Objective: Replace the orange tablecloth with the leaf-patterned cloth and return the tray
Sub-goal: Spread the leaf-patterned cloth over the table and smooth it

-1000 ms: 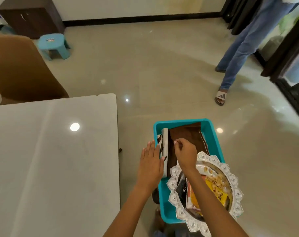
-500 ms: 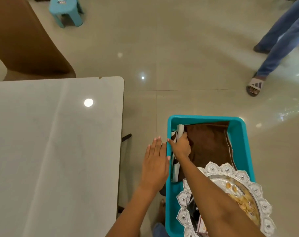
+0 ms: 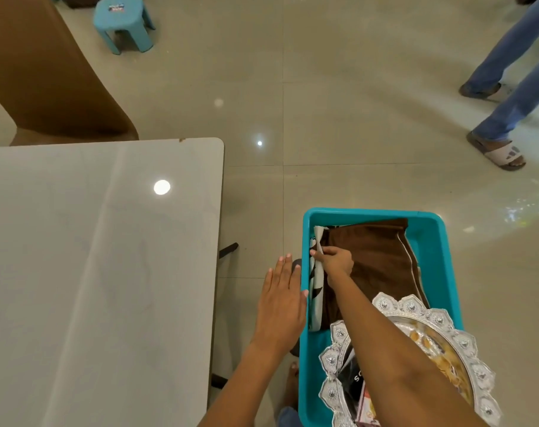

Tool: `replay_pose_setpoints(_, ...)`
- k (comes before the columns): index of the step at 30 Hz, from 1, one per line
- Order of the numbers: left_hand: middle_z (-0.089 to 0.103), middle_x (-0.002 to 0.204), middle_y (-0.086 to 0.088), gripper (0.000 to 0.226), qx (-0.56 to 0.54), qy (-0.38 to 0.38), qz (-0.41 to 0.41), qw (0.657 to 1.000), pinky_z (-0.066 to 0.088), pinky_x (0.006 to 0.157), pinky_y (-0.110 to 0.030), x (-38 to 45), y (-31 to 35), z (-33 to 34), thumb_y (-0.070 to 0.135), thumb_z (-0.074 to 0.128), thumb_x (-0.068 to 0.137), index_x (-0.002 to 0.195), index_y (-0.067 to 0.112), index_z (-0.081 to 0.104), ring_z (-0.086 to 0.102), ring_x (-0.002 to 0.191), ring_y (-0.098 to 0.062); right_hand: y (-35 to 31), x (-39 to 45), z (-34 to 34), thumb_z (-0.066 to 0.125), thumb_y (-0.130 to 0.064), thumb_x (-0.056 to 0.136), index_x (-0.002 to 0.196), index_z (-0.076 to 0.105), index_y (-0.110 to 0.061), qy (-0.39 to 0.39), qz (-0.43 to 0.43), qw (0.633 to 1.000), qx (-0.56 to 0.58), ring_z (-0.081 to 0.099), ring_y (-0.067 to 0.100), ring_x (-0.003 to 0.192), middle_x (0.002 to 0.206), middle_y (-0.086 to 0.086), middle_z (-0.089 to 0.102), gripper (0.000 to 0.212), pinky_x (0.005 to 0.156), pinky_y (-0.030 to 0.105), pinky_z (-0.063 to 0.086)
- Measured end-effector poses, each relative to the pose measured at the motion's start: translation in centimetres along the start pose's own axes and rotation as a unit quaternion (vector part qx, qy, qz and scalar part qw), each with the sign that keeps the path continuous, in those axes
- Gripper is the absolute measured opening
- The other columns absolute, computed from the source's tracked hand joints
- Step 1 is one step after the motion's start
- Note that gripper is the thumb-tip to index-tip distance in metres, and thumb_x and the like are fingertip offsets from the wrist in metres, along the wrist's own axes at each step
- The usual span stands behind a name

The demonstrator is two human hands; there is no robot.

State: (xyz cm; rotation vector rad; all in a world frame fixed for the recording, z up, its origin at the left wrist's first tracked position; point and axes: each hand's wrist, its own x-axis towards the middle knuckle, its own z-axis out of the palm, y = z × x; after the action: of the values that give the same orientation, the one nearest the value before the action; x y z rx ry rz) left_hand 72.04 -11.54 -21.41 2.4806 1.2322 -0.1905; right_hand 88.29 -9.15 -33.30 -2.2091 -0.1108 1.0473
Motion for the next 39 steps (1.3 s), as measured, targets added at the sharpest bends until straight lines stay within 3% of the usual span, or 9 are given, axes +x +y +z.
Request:
replay_pose_setpoints(4, 0.051, 0.138, -0.009, 0.052, 0.002, -0.02, -0.009, 1.0, 0.03, 0.104, -0.038, -0.4, 0.1, 0.3, 0.038, 0.03, 0.091, 0.128, 0.013, 0.056, 0.044, 0.129, -0.023, -0.3, -0.7, -0.5, 0.078, -0.024, 0.074, 0.102, 0.069, -0.012, 0.018, -0.019, 0.999, -0.048, 0.064, 0.026, 0.093, 0.102, 0.008, 0.07, 0.031, 0.085, 0.041, 0.052)
replay_pose_setpoints(9, -0.001, 0.158, -0.002, 0.058, -0.048, -0.027, 0.009, 0.998, -0.014, 0.111, -0.034, -1.1, 0.5, -0.4, 0.043, 0.018, 0.098, 0.15, 0.018, 0.017, -0.013, 0.139, -0.013, -1.7, -4.1, -2.0, 0.073, -0.022, 0.08, 0.099, 0.069, -0.011, 0.077, -0.081, 0.992, -0.052, 0.06, 0.018, 0.081, 0.096, 0.006, 0.07, 0.022, 0.07, 0.029, 0.047)
replay_pose_setpoints(17, -0.016, 0.154, 0.009, 0.072, -0.156, -0.029, 0.025, 0.987, -0.004, 0.114, -0.028, -0.7, 1.6, -3.8, 0.042, 0.043, 0.097, 0.15, 0.026, -0.002, -0.015, 0.139, -0.005, -5.2, -10.9, -7.2, 0.075, -0.02, 0.078, 0.085, 0.069, -0.009, 0.078, -0.27, 0.96, 0.014, 0.056, 0.005, 0.062, 0.072, 0.0, 0.065, 0.014, 0.056, 0.011, 0.041)
replay_pose_setpoints(20, -0.001, 0.154, 0.016, 0.066, -0.328, -0.001, 0.054, 0.943, 0.012, 0.117, -0.025, -1.7, 2.8, -7.0, 0.031, 0.043, 0.098, 0.147, 0.034, -0.001, 0.003, 0.139, 0.003, -7.6, -14.4, -8.3, 0.075, -0.017, 0.078, 0.082, 0.069, -0.014, 0.039, -0.318, 0.946, 0.053, 0.058, 0.005, 0.064, 0.072, -0.002, 0.066, 0.008, 0.062, 0.015, 0.044)
replay_pose_setpoints(22, 0.004, 0.148, 0.026, 0.058, -0.427, 0.047, 0.031, 0.902, 0.014, 0.11, -0.008, -3.5, 2.9, -10.0, 0.024, 0.035, 0.101, 0.146, 0.035, -0.001, 0.009, 0.132, 0.019, -9.2, -17.2, -8.1, 0.075, -0.016, 0.077, 0.081, 0.069, -0.017, 0.015, -0.358, 0.932, 0.053, 0.059, 0.005, 0.066, 0.073, -0.004, 0.066, 0.007, 0.064, 0.018, 0.046)
replay_pose_setpoints(25, 0.007, 0.143, 0.034, 0.055, -0.471, 0.163, -0.022, 0.867, 0.011, 0.096, 0.008, -6.9, 0.8, -14.0, 0.036, 0.029, 0.101, 0.149, 0.029, 0.005, 0.008, 0.123, 0.032, -11.4, -22.8, -6.3, 0.074, -0.016, 0.078, 0.086, 0.07, -0.016, -0.024, -0.448, 0.893, 0.039, 0.06, 0.0, 0.073, 0.08, -0.007, 0.066, 0.009, 0.068, 0.014, 0.046)
replay_pose_setpoints(30, 0.025, 0.148, 0.024, 0.068, -0.489, 0.321, -0.093, 0.806, 0.022, 0.104, -0.005, -13.9, -8.2, -18.0, 0.063, 0.026, 0.091, 0.148, 0.026, 0.023, 0.022, 0.133, 0.014, -8.8, -33.1, 2.5, 0.065, -0.019, 0.085, 0.09, 0.067, -0.014, -0.131, -0.643, 0.748, -0.096, 0.06, 0.015, 0.076, 0.087, 0.002, 0.064, 0.008, 0.066, 0.025, 0.05)
replay_pose_setpoints(34, 0.012, 0.155, 0.005, 0.063, -0.226, 0.289, -0.218, 0.905, 0.007, 0.118, -0.038, -19.2, -17.0, -14.2, 0.051, 0.022, 0.092, 0.146, 0.018, 0.029, 0.004, 0.144, -0.009, -0.1, -36.0, 9.1, 0.063, -0.015, 0.081, 0.086, 0.067, -0.014, -0.205, -0.682, 0.659, -0.242, 0.059, 0.022, 0.07, 0.083, 0.004, 0.061, 0.007, 0.052, 0.032, 0.051)
replay_pose_setpoints(39, 0.003, 0.155, 0.003, 0.063, -0.08, 0.161, -0.117, 0.977, 0.006, 0.115, -0.037, -21.7, -20.6, -7.4, 0.055, 0.005, 0.095, 0.148, 0.022, 0.013, 0.002, 0.144, -0.016, 5.6, -37.8, 10.5, 0.062, -0.027, 0.08, 0.086, 0.07, -0.021, -0.221, -0.691, 0.644, -0.241, 0.059, 0.012, 0.072, 0.086, -0.005, 0.064, 0.012, 0.052, 0.026, 0.05)
